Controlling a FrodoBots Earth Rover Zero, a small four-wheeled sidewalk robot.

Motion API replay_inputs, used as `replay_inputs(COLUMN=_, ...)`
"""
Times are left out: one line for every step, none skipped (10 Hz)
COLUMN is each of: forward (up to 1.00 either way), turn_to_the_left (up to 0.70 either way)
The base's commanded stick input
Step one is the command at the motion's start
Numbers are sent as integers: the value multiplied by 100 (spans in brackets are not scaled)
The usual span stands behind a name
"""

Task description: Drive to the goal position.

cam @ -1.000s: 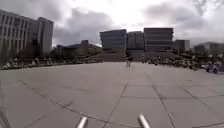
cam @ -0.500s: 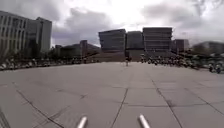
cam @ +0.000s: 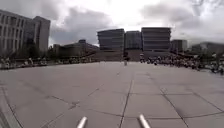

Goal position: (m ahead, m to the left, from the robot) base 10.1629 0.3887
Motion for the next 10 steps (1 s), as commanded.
replay_inputs(forward=70, turn_to_the_left=0)
replay_inputs(forward=70, turn_to_the_left=0)
replay_inputs(forward=70, turn_to_the_left=0)
replay_inputs(forward=70, turn_to_the_left=0)
replay_inputs(forward=70, turn_to_the_left=0)
replay_inputs(forward=70, turn_to_the_left=0)
replay_inputs(forward=70, turn_to_the_left=0)
replay_inputs(forward=70, turn_to_the_left=0)
replay_inputs(forward=70, turn_to_the_left=0)
replay_inputs(forward=70, turn_to_the_left=0)
